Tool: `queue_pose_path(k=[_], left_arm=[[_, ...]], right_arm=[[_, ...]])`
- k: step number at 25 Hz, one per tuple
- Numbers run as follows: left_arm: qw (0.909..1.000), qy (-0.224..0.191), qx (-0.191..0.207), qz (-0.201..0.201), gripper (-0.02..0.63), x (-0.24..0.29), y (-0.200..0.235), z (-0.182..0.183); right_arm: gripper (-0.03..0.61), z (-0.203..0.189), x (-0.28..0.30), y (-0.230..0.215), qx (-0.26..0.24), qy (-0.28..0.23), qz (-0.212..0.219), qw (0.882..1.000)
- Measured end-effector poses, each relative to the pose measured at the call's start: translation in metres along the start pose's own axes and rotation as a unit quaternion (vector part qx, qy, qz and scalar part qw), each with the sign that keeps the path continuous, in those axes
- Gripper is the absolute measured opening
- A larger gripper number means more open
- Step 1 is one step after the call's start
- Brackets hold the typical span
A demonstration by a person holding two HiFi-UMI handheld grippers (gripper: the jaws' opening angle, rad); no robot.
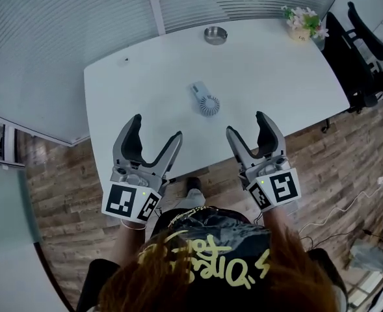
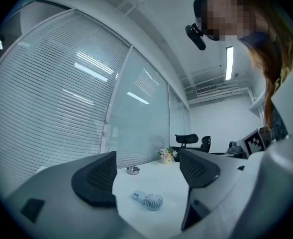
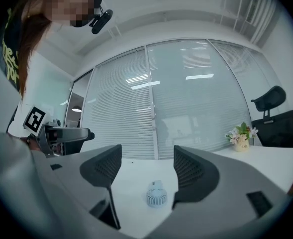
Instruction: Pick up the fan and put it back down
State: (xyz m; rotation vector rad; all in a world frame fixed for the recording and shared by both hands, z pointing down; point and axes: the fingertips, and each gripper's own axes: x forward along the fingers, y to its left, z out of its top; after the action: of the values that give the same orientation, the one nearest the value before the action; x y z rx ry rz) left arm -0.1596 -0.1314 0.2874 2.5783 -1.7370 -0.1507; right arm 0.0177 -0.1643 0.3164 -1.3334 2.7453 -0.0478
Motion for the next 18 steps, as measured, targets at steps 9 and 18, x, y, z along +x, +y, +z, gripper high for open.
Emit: queue_pose_path(k=[9, 18], left_arm=[[0.9999, 0.002, -0.004, -0.014, 0.385, 0.033, 0.032, -0.002], [0.9995, 0.005, -0.009, -0.031, 0.385, 0.055, 0.053, -0.007]], right_arm=[[0.310, -0.005, 0.045, -0.003, 0.001, 0.003, -0.003, 1.000], [0.310, -0.011, 0.076, -0.003, -0.002, 0.007, -0.005, 1.000]])
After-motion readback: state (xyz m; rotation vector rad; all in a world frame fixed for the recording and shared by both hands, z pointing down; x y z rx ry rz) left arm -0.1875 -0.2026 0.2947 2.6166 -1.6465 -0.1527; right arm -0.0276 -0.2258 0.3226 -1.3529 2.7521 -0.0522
